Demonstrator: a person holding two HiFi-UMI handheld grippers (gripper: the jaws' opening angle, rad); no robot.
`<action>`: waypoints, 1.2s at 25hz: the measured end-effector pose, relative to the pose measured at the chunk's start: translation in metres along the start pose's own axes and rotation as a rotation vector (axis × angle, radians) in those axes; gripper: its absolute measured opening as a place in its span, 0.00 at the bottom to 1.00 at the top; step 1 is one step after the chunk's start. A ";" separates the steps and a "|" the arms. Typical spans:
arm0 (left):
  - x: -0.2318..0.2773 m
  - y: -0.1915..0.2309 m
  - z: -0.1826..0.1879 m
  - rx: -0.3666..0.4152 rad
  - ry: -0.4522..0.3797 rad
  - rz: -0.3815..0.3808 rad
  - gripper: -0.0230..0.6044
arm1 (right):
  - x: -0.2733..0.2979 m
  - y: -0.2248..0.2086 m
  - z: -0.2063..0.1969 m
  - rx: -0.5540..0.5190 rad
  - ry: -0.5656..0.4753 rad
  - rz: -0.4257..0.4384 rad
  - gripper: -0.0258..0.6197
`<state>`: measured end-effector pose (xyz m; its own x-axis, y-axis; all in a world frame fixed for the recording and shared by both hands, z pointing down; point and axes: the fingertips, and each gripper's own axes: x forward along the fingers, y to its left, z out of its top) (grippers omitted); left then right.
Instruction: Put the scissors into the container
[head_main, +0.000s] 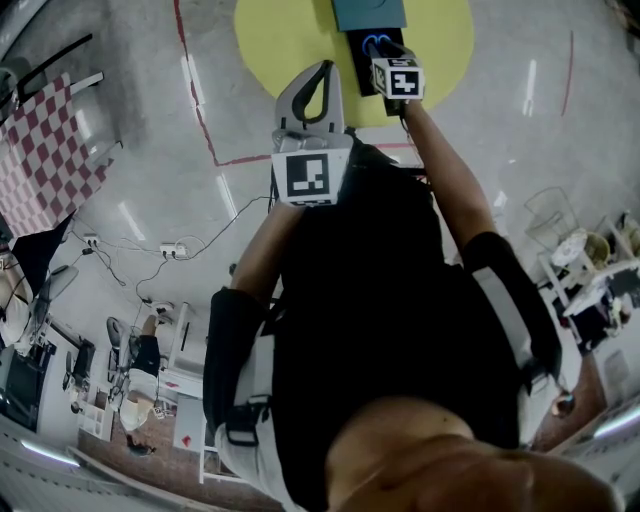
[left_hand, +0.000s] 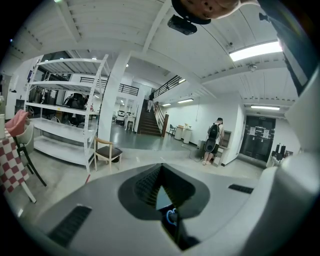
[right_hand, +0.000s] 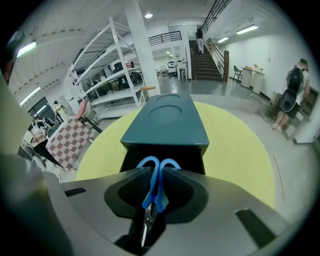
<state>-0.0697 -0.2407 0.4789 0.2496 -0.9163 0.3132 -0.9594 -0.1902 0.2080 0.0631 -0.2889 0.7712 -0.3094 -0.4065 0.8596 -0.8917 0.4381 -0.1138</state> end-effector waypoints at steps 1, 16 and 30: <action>0.001 0.001 0.000 0.000 0.002 0.000 0.03 | 0.002 0.000 0.000 -0.001 0.007 -0.002 0.15; 0.010 0.008 0.002 -0.004 0.010 -0.003 0.03 | 0.021 -0.005 -0.008 0.003 0.098 -0.028 0.16; 0.010 0.013 0.000 -0.010 0.019 0.003 0.03 | 0.028 -0.005 -0.009 0.006 0.108 -0.028 0.16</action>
<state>-0.0799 -0.2525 0.4850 0.2497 -0.9098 0.3314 -0.9587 -0.1842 0.2166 0.0620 -0.2949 0.8002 -0.2470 -0.3295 0.9113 -0.9016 0.4227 -0.0916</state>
